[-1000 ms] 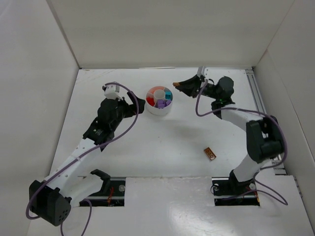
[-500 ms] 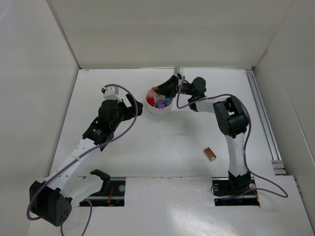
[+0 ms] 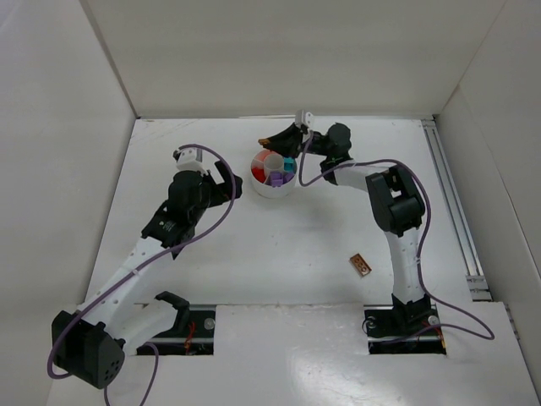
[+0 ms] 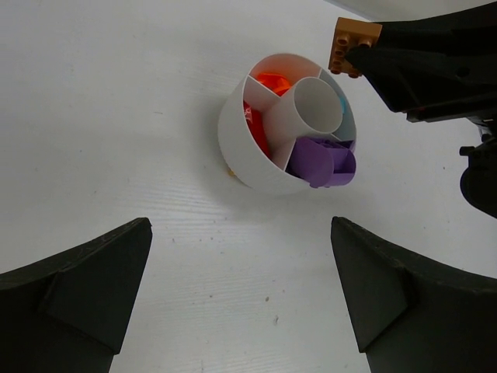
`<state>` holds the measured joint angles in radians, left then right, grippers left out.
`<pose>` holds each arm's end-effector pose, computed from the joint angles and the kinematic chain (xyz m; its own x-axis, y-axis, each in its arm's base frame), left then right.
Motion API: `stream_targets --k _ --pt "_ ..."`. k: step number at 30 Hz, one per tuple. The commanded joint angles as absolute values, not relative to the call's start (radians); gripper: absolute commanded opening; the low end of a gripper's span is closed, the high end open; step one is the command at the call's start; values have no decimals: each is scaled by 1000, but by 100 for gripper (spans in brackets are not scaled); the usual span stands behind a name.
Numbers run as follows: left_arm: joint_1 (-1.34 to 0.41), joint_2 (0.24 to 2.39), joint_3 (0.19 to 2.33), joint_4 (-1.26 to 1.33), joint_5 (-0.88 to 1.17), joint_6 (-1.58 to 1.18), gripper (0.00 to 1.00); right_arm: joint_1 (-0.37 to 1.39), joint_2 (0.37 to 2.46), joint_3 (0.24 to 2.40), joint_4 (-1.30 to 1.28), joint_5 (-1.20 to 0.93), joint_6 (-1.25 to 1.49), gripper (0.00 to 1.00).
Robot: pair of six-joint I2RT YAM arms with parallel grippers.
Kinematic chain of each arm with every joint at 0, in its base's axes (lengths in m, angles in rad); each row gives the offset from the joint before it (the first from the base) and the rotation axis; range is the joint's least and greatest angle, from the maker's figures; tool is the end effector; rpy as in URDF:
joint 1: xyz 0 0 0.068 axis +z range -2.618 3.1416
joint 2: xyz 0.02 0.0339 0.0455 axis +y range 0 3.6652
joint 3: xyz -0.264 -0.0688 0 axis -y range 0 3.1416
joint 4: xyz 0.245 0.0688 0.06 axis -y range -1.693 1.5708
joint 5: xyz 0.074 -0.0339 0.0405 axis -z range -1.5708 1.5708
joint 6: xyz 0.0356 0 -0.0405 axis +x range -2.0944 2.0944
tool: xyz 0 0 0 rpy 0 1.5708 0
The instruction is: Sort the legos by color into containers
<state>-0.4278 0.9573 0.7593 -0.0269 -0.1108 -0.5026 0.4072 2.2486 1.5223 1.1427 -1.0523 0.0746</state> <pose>0.2079 -0.0904 0.3156 -0.3292 -0.3761 -0.8661 0.1776 0.8762 -0.4480 0.4399 0.2234 0.2384 0.3014 0.1702 -0.9382 -0.9508 0.1281 -0.2822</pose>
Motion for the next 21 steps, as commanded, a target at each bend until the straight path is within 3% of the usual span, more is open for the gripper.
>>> stream_targets --k 1,12,16,21 --pt "-416 960 764 -9 -123 -476 99 416 2276 1565 1120 -1054 28 0" --pt "-387 969 764 -9 -100 -476 99 416 2276 1497 1140 -1043 18 0" --pt "-387 969 764 -9 -100 -476 99 416 2276 1477 1140 -1043 18 6" --pt "-387 969 764 -18 -91 -476 99 416 2257 1445 1150 -1034 18 22"
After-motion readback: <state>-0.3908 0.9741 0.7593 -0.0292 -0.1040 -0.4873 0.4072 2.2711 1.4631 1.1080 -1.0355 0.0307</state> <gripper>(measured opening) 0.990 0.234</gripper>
